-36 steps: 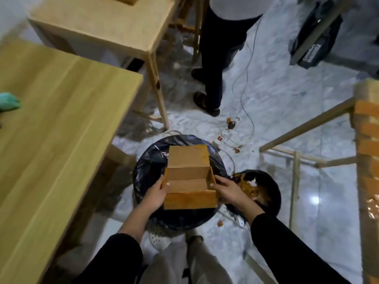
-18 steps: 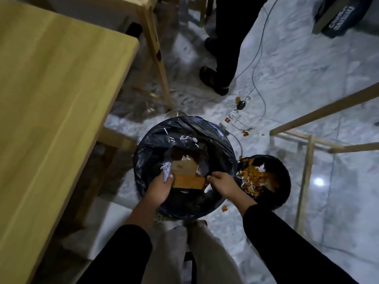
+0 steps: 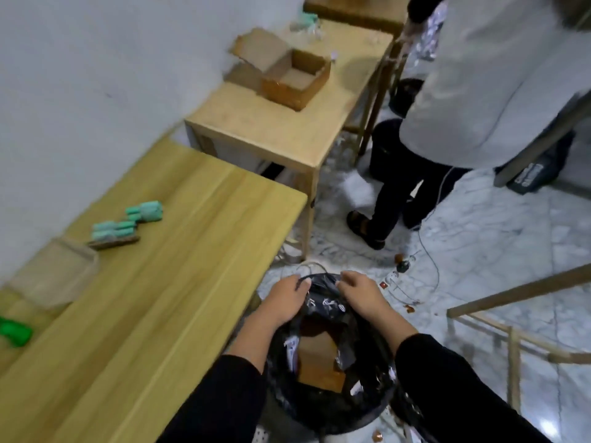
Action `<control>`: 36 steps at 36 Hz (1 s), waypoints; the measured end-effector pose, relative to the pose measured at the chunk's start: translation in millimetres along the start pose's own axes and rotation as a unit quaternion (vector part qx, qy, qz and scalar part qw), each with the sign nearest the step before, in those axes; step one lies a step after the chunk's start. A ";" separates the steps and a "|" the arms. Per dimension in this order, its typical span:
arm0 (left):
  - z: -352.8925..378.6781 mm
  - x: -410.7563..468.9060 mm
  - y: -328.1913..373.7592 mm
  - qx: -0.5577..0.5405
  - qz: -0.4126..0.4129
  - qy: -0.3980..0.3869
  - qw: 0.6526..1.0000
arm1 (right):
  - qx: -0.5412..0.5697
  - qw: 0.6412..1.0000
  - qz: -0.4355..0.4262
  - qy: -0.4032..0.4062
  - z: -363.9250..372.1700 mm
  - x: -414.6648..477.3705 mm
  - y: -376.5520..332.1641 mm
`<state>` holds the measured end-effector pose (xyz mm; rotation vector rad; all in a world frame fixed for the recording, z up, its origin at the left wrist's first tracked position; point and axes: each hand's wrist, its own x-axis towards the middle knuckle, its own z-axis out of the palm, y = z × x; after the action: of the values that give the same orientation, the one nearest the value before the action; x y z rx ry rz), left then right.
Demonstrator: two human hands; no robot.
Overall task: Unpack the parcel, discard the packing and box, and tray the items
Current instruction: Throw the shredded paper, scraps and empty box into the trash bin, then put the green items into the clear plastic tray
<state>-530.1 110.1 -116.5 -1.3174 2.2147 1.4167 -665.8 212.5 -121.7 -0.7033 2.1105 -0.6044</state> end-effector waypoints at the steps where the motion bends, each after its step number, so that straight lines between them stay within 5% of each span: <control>1: -14.6 -4.7 1.0 -0.010 0.009 0.012 1.000 | -0.001 1.000 -0.016 0.005 -0.1 -1.9 -18.7; 11: -164.5 -40.6 -72.8 -0.058 -0.017 0.231 0.971 | -0.011 0.989 -0.140 -0.037 60.3 7.7 -172.4; 18: -234.1 -61.5 -178.6 -0.059 -0.143 0.458 0.875 | -0.153 0.950 -0.253 -0.102 133.8 39.3 -253.0; 23: -254.5 -62.9 -235.5 -0.088 -0.260 0.510 0.815 | -0.224 0.908 -0.332 -0.122 179.6 68.4 -289.7; 31: -254.0 -44.4 -272.0 -0.155 -0.243 0.528 0.799 | -0.438 0.780 -0.441 -0.075 222.5 119.4 -323.0; 36: -250.3 -35.1 -281.0 -0.179 -0.235 0.542 0.787 | -0.458 0.759 -0.454 -0.092 248.5 133.8 -322.5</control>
<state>-225.6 -112.2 -142.7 -3.1470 1.7733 0.9616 -444.9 -154.7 -130.4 -2.2997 1.6695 0.1224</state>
